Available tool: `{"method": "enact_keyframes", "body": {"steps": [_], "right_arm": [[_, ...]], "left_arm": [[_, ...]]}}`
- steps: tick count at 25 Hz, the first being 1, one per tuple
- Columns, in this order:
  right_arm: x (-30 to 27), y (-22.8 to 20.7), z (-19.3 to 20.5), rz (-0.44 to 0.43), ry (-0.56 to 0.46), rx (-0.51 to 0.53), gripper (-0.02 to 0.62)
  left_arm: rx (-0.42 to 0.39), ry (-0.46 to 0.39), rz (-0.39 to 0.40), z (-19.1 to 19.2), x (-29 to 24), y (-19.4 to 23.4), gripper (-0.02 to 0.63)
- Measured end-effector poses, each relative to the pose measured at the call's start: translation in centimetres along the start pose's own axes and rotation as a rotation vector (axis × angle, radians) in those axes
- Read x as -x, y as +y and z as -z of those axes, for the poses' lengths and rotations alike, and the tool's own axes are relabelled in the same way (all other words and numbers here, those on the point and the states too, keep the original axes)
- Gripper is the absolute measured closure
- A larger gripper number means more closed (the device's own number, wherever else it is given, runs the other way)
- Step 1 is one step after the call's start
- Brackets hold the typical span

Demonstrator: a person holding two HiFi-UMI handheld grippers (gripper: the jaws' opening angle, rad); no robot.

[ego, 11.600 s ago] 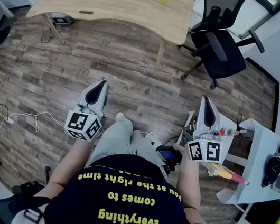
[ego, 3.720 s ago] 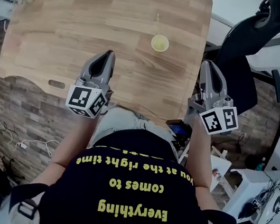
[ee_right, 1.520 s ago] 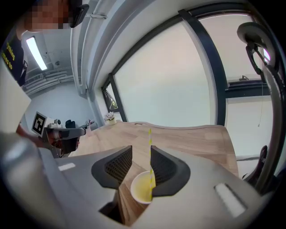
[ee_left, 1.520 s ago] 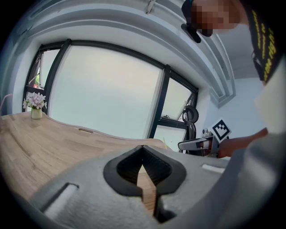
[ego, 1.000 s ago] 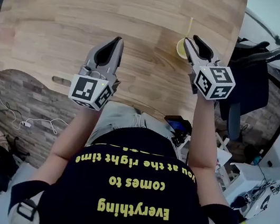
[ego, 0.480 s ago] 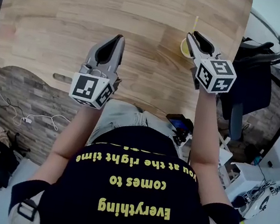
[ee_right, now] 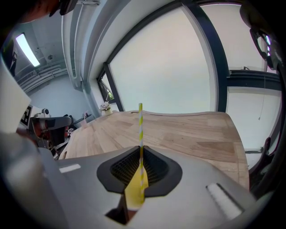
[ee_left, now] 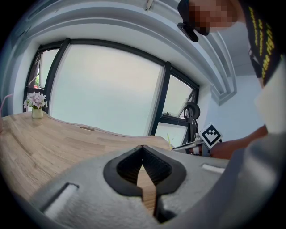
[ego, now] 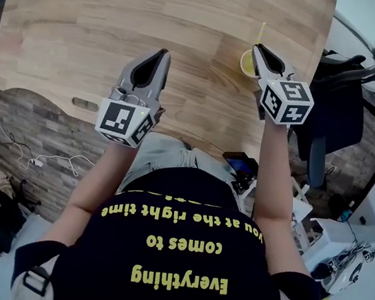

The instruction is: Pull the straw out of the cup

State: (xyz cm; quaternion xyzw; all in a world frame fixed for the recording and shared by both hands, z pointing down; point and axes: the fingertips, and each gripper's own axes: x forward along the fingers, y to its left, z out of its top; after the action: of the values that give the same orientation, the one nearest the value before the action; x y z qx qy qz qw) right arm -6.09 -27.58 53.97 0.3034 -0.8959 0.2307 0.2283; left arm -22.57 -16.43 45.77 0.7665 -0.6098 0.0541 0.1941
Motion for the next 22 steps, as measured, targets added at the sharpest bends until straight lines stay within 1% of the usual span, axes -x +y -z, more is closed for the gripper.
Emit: {"method": "enact_keyframes", "body": {"steps": [7, 11, 16, 22], "right_arm": [[1.3, 0.2, -0.8, 0.008, -0.054, 0.0, 0.563], [2.6, 0.4, -2.4, 0.021, -0.139, 0.026, 0.563], [4.3, 0.8, -4.3, 0.03, -0.23, 0.054, 0.563], [6.8, 2.1, -6.6, 0.004, -0.348, 0.082, 0.565]], "left_arm": [[-0.006, -0.009, 0.006, -0.2, 0.4, -0.5, 0.606], [-0.025, -0.019, 0.014, -0.6, 0.7, -1.1, 0.606], [-0.023, -0.033, 0.013, -0.9, 1.2, -1.5, 0.606], [-0.029, -0.048, 0.013, -1.4, 2.0, -2.4, 0.606]]}}
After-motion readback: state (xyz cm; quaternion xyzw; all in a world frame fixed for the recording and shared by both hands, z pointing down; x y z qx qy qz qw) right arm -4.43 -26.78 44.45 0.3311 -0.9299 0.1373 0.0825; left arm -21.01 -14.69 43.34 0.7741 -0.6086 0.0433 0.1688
